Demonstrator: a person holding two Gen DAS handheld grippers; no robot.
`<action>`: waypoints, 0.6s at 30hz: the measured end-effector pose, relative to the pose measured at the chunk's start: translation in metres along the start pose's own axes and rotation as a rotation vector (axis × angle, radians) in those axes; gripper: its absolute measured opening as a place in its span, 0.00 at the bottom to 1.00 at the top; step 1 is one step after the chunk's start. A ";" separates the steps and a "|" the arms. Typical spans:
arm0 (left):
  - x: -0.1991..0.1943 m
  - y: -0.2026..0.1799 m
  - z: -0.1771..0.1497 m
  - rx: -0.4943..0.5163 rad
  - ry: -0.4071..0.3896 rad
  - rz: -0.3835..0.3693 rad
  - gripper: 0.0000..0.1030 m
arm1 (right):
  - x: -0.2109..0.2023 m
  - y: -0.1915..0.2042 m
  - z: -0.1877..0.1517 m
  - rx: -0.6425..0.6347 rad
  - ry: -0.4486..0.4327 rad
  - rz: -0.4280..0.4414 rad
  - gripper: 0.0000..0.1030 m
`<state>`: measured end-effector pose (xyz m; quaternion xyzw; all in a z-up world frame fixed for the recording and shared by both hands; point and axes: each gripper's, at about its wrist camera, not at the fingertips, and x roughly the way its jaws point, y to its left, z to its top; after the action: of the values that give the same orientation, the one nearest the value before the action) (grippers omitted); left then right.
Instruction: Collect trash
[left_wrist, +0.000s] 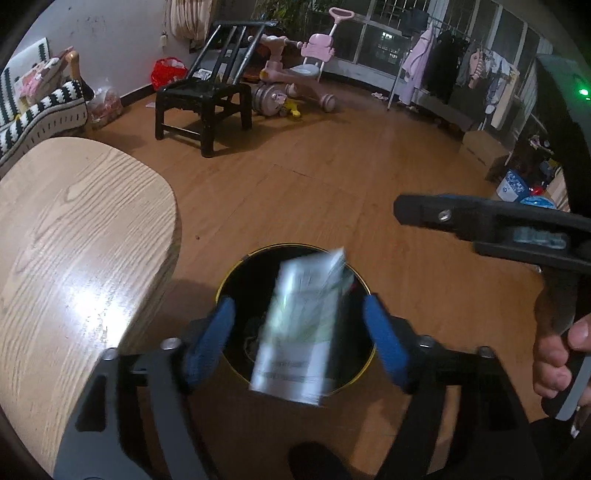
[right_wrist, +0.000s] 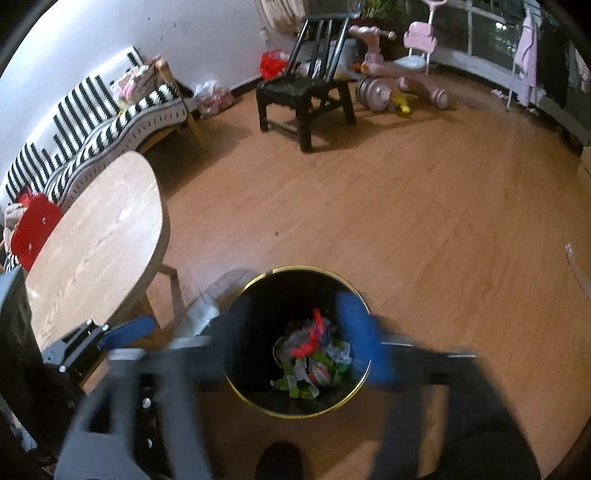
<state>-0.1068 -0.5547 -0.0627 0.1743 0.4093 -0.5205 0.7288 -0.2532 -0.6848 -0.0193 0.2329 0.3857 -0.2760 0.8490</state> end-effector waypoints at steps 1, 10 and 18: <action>-0.001 0.001 0.000 -0.004 -0.007 0.001 0.78 | -0.002 0.002 0.001 -0.005 -0.003 -0.001 0.74; -0.065 0.038 -0.011 -0.089 -0.076 0.056 0.92 | -0.030 0.052 0.009 -0.085 -0.081 0.008 0.88; -0.209 0.142 -0.077 -0.257 -0.208 0.379 0.94 | -0.051 0.191 -0.002 -0.259 -0.126 0.178 0.93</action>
<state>-0.0361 -0.3169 0.0295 0.0992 0.3548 -0.3334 0.8678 -0.1579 -0.5280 0.0543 0.1369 0.3419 -0.1616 0.9156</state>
